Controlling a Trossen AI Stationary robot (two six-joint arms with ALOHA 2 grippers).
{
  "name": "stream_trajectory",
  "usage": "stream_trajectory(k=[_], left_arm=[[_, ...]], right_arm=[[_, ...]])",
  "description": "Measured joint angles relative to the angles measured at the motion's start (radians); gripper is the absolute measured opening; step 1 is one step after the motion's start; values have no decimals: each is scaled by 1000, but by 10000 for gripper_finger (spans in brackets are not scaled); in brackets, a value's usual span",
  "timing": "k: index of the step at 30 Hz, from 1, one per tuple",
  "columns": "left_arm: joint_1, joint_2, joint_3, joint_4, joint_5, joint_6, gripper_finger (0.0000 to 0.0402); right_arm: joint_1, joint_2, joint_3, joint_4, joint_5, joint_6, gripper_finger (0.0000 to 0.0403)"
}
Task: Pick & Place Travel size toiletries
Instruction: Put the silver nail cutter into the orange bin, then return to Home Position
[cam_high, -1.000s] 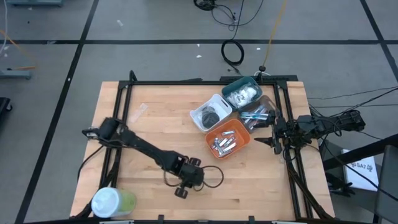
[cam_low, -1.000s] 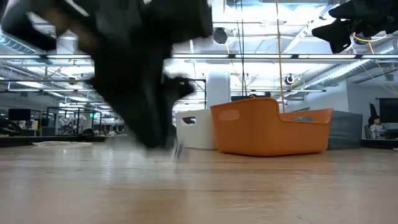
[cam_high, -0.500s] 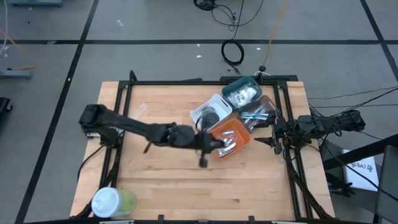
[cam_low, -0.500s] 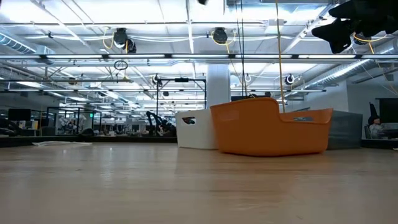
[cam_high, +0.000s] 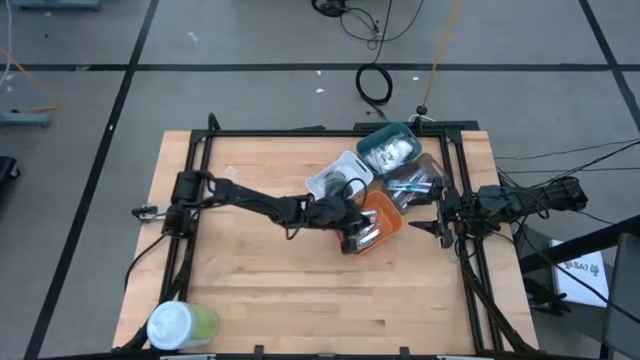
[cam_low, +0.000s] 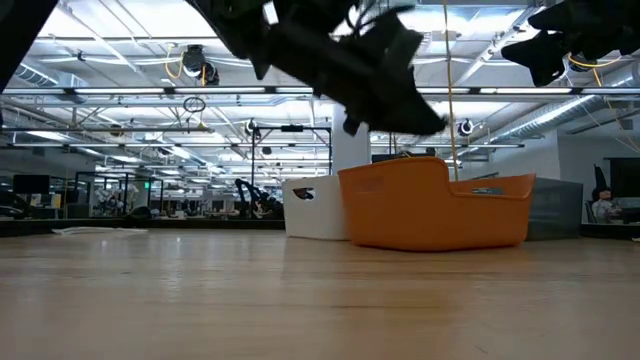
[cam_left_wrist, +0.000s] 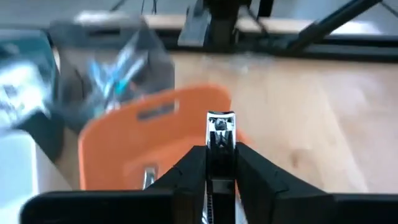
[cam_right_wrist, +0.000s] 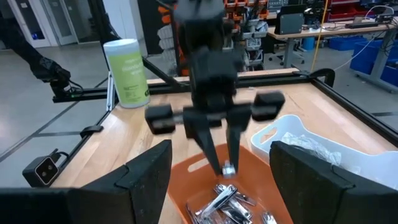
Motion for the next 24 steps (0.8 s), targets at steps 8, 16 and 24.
stream_trajectory(k=[8, 16, 24], left_arm=[[10, 14, 0, -64, -1, -93, 172], [16, -245, 0, -328, 192, -105, 241], [2, -661, 2, -611, 316, -153, 264]], right_arm=[[0, 0, 0, 0, 0, -1, 256], [0, 0, 0, 1, -3, 12, 256], [0, 0, 0, 0, -4, -34, 256]])
